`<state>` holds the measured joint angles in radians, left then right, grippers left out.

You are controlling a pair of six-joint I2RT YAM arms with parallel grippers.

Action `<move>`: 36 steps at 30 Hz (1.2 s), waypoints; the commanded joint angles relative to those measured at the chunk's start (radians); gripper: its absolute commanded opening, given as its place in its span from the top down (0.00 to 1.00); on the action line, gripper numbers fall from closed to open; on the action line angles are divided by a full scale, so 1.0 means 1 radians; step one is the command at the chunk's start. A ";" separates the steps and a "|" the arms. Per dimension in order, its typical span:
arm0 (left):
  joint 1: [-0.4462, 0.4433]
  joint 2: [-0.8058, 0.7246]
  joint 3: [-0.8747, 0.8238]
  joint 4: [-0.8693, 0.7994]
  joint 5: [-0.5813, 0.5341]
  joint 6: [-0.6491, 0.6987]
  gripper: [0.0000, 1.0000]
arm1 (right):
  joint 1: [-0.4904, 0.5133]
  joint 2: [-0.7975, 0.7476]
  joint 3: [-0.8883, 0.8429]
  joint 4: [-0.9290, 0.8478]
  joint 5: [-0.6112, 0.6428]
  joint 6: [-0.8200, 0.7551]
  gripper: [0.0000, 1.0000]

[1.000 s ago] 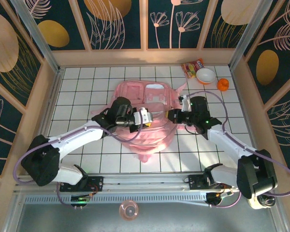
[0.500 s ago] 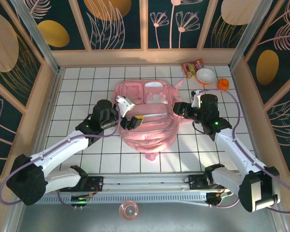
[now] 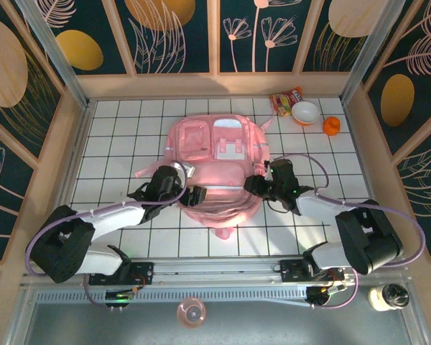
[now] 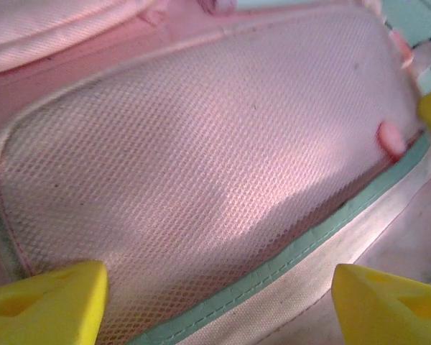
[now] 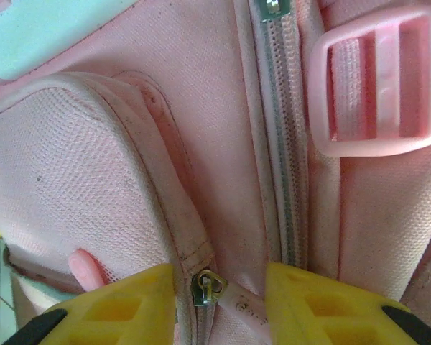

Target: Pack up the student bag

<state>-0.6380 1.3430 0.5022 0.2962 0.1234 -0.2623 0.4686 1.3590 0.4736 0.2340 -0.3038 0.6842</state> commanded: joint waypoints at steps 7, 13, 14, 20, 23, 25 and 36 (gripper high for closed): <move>0.028 -0.230 -0.036 -0.054 -0.363 -0.116 0.01 | -0.015 -0.112 0.122 -0.190 0.208 -0.129 0.41; 0.148 -0.470 -0.137 0.044 -0.657 -0.040 0.01 | -0.165 -0.239 0.127 -0.109 0.368 -0.341 0.01; 0.172 -0.497 -0.174 0.085 -0.698 -0.012 0.01 | -0.188 -0.254 0.108 -0.062 0.401 -0.390 0.01; 0.278 -0.565 -0.347 0.335 -0.791 0.125 0.01 | -0.324 -0.274 -0.074 0.287 0.431 -0.604 0.01; 0.314 -0.513 -0.419 0.486 -0.792 0.153 0.01 | -0.389 -0.211 -0.154 0.442 0.398 -0.620 0.01; 0.354 -0.443 -0.478 0.604 -0.755 0.123 0.01 | -0.418 -0.149 -0.215 0.591 0.375 -0.623 0.01; 0.449 0.118 -0.415 1.225 -0.577 0.299 0.01 | -0.489 0.203 -0.349 1.265 0.232 -0.701 0.01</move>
<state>-0.2012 1.3426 0.0353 1.2743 -0.5339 -0.0360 0.0158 1.4872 0.1745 1.1946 -0.0284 -0.0101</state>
